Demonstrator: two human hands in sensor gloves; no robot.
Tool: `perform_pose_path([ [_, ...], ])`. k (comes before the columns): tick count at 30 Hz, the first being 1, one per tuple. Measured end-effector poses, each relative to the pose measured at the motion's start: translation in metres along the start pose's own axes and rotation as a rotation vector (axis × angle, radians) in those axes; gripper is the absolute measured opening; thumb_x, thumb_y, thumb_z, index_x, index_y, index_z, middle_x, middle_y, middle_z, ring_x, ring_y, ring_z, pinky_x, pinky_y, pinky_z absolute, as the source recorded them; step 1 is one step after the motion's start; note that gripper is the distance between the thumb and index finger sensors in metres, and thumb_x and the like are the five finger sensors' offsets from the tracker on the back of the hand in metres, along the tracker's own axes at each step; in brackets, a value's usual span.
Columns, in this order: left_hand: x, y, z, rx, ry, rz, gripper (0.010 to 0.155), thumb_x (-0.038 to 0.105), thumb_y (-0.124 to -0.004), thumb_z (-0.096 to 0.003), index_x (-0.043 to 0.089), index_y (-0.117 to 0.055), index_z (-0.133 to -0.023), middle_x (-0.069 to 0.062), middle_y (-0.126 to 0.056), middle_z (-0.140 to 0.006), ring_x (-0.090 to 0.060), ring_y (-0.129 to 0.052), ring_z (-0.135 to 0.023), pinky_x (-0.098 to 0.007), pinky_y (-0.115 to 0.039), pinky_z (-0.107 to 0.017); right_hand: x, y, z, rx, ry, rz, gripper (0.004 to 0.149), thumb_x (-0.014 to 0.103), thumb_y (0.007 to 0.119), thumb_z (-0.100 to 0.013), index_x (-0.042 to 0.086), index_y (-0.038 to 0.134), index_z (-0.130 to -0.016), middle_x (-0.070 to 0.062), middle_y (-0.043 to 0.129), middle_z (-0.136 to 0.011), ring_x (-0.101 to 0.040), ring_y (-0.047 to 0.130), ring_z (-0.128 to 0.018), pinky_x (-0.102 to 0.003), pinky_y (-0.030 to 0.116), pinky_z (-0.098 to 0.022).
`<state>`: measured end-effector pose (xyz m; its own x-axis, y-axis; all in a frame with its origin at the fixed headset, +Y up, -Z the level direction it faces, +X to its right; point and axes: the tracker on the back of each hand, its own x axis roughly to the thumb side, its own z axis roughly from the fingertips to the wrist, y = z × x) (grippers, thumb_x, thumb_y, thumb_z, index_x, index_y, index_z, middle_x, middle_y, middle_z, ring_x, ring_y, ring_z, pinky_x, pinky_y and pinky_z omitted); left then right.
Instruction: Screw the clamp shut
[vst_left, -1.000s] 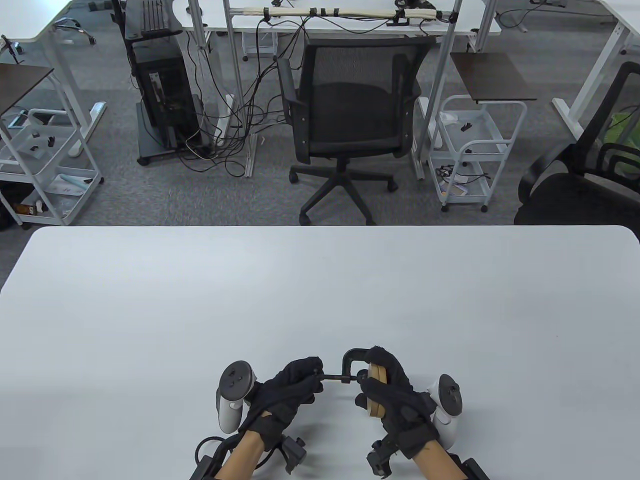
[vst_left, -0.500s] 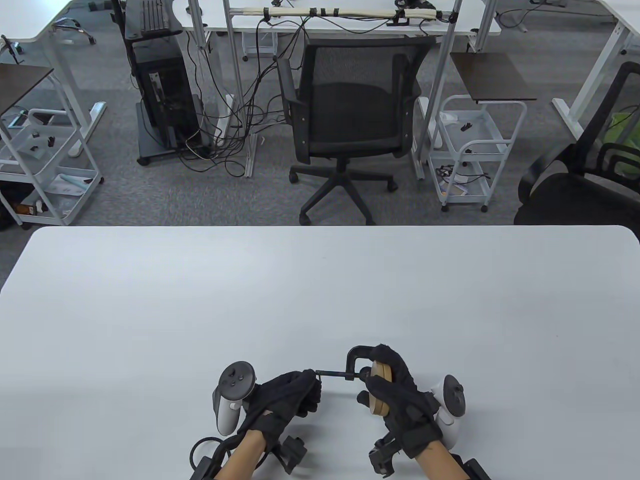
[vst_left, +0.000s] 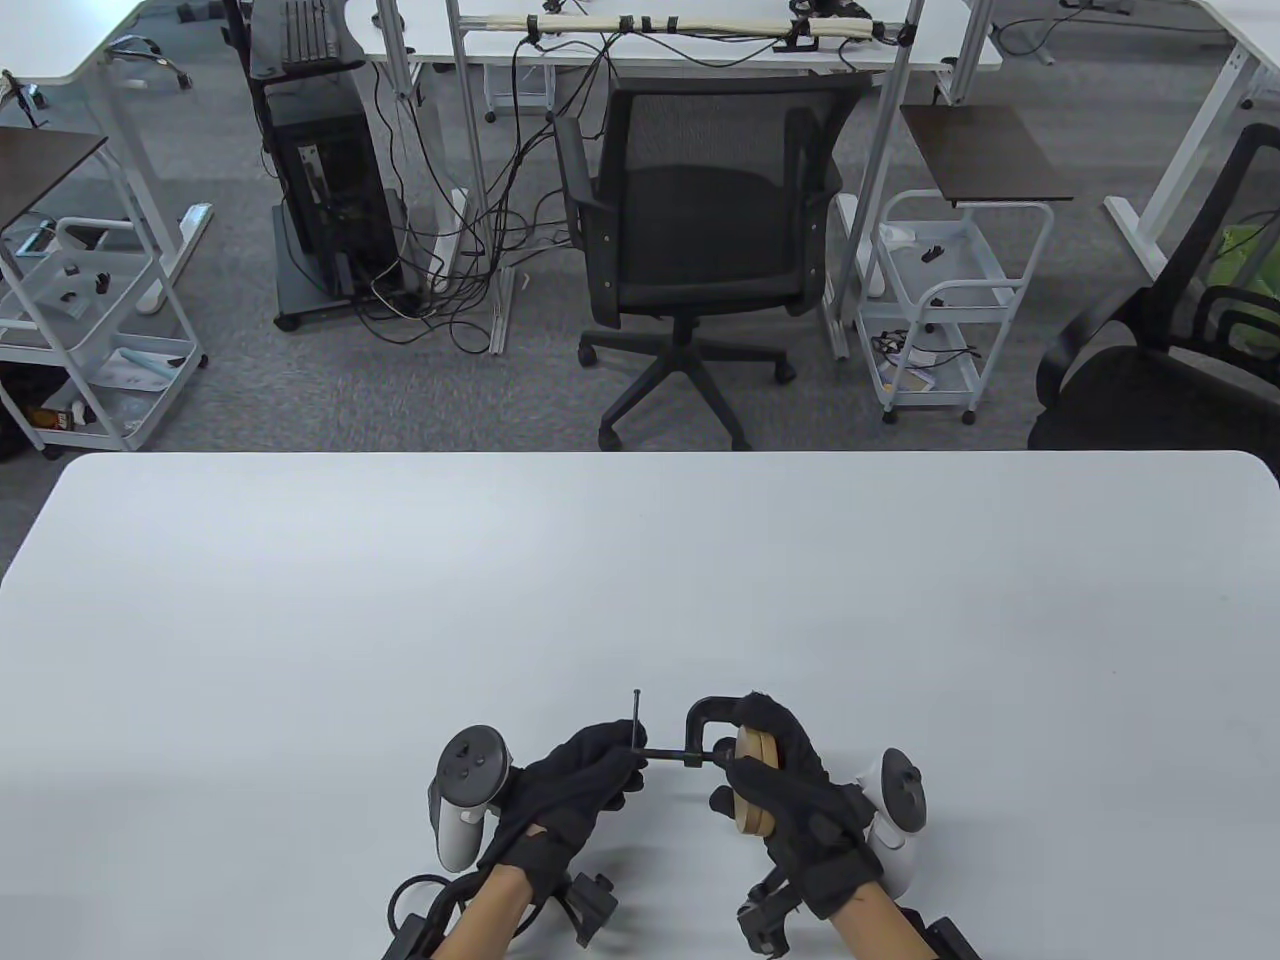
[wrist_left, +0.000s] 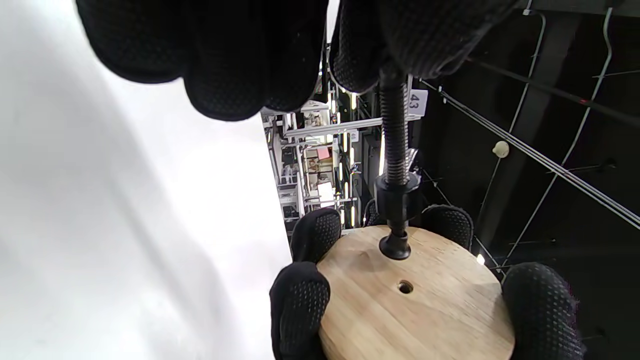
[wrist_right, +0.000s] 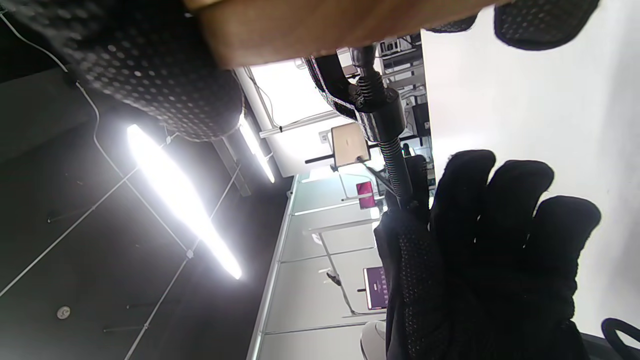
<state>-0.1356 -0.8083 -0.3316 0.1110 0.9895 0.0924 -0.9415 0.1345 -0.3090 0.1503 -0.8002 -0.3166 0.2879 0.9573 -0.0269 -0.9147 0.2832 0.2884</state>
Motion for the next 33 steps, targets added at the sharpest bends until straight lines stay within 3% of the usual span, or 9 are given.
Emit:
perform_pose_path([
  [7, 0.003, 0.001, 0.000, 0.018, -0.043, -0.004, 0.045, 0.036, -0.079, -0.0532, 0.031, -0.075, -0.097, -0.013, -0.076, -0.102, -0.037, -0.083, -0.086, -0.058, -0.074, -0.059, -0.001, 0.001, 0.000, 0.006, 0.009, 0.005, 0.075, 0.050, 0.094, -0.044, 0.024, 0.057, -0.104, 0.008, 0.046, -0.112, -0.056, 0.050, -0.091, -0.069, 0.065, -0.050],
  [14, 0.003, 0.002, 0.000, 0.019, -0.039, -0.012, 0.045, 0.037, -0.079, -0.0535, 0.030, -0.075, -0.098, -0.013, -0.076, -0.102, -0.037, -0.082, -0.086, -0.058, -0.074, -0.059, -0.001, 0.002, 0.000, 0.007, 0.006, 0.006, 0.076, 0.050, 0.094, -0.044, 0.024, 0.057, -0.104, 0.007, 0.046, -0.112, -0.056, 0.050, -0.091, -0.069, 0.065, -0.050],
  [22, -0.002, 0.007, 0.000, 0.038, 0.005, 0.015, 0.060, 0.047, -0.078, -0.0536, 0.021, -0.065, -0.106, -0.016, -0.075, -0.101, -0.040, -0.081, -0.085, -0.058, -0.074, -0.058, 0.003, -0.002, 0.000, -0.013, -0.011, -0.014, 0.075, 0.050, 0.094, -0.044, 0.024, 0.057, -0.104, 0.007, 0.046, -0.112, -0.056, 0.050, -0.091, -0.069, 0.065, -0.050],
  [24, -0.004, 0.009, 0.002, 0.063, 0.044, 0.004, 0.058, 0.050, -0.078, -0.0534, 0.019, -0.070, -0.102, -0.016, -0.077, -0.100, -0.040, -0.082, -0.084, -0.057, -0.074, -0.057, 0.003, -0.002, 0.000, -0.016, -0.014, -0.015, 0.076, 0.050, 0.094, -0.044, 0.024, 0.056, -0.104, 0.007, 0.046, -0.112, -0.056, 0.050, -0.091, -0.069, 0.065, -0.050],
  [26, -0.005, 0.011, 0.002, 0.076, 0.068, -0.014, 0.052, 0.055, -0.078, -0.0529, 0.016, -0.083, -0.088, -0.015, -0.086, -0.091, -0.040, -0.088, -0.077, -0.057, -0.076, -0.054, 0.003, -0.002, 0.000, -0.015, -0.016, -0.016, 0.076, 0.050, 0.094, -0.044, 0.024, 0.056, -0.104, 0.007, 0.046, -0.113, -0.055, 0.050, -0.091, -0.069, 0.065, -0.050],
  [28, -0.006, 0.010, 0.001, 0.027, 0.091, -0.028, 0.056, 0.062, -0.074, -0.0531, 0.014, -0.091, -0.078, -0.014, -0.093, -0.083, -0.040, -0.093, -0.070, -0.057, -0.079, -0.050, 0.003, -0.002, 0.000, -0.012, -0.015, -0.015, 0.076, 0.050, 0.094, -0.044, 0.024, 0.056, -0.104, 0.007, 0.045, -0.113, -0.055, 0.050, -0.091, -0.069, 0.065, -0.050],
  [31, -0.009, 0.005, 0.001, -0.052, 0.132, -0.001, 0.064, 0.067, -0.069, -0.0538, 0.013, -0.096, -0.073, -0.016, -0.097, -0.080, -0.040, -0.096, -0.068, -0.056, -0.081, -0.049, 0.002, -0.001, 0.000, -0.004, -0.012, -0.012, 0.076, 0.050, 0.094, -0.044, 0.024, 0.056, -0.104, 0.007, 0.045, -0.113, -0.055, 0.050, -0.091, -0.069, 0.065, -0.050],
  [33, -0.011, 0.002, 0.000, -0.067, 0.145, 0.020, 0.070, 0.068, -0.068, -0.0536, 0.008, -0.095, -0.078, -0.019, -0.095, -0.084, -0.042, -0.094, -0.070, -0.057, -0.080, -0.050, 0.001, 0.001, 0.000, 0.008, -0.007, -0.004, 0.076, 0.050, 0.094, -0.044, 0.024, 0.056, -0.104, 0.007, 0.045, -0.113, -0.055, 0.050, -0.091, -0.069, 0.065, -0.050],
])
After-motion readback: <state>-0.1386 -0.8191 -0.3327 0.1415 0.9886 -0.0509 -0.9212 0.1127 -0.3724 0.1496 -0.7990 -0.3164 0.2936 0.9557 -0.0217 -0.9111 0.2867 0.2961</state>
